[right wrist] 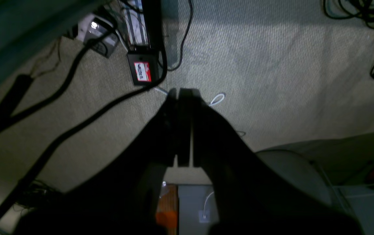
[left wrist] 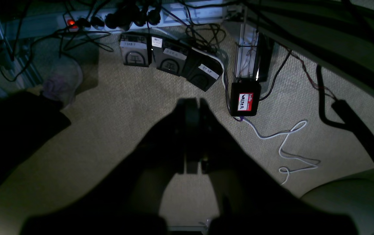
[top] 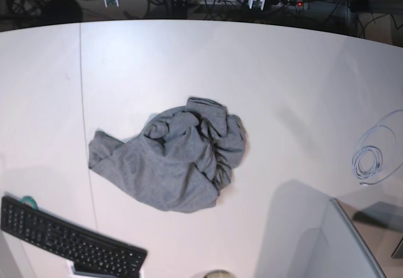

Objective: Layout the t-shirt on the table in an organized manner, then fold the t-shirt properly

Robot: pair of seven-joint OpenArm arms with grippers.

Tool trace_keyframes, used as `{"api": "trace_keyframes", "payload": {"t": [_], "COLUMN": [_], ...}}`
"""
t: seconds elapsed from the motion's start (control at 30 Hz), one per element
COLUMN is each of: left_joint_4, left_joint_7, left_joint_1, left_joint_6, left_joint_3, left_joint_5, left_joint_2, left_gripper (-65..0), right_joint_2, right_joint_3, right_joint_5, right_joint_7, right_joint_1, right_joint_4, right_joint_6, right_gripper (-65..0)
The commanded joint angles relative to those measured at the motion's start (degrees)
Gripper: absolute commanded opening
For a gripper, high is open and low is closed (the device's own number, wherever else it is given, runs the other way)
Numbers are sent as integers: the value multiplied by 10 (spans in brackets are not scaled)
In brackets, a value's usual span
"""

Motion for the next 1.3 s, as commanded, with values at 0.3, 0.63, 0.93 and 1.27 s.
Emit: {"api": "trace_keyframes", "payload": {"t": [0.3,0.63,0.93,1.27], "left_joint_4": [4,4,183,528], "left_joint_7": [0,0,0,-1], "left_joint_1": [5,5,142,345], "left_joint_6": [3,3,2,2], "left_joint_3": [2,2,2,-11], "left_joint_5": [4,4,5,-3], "left_joint_2": [-10,-19,-79,-173], "left_gripper": [-650,-650,-650,-650], "right_joint_2": [9,9,37,28], "right_joint_3": [1,1,7,159], "right_joint_5": [-3,-3,-1,-1], "right_joint_7": [-1,-1,-94,-258], "right_joint_1": [-2,-1,-95,-352], "right_joint_4": [0,1,116,628], "right_joint_6": [6,6,6,6], "right_gripper": [-647,-647,-648,-648]}}
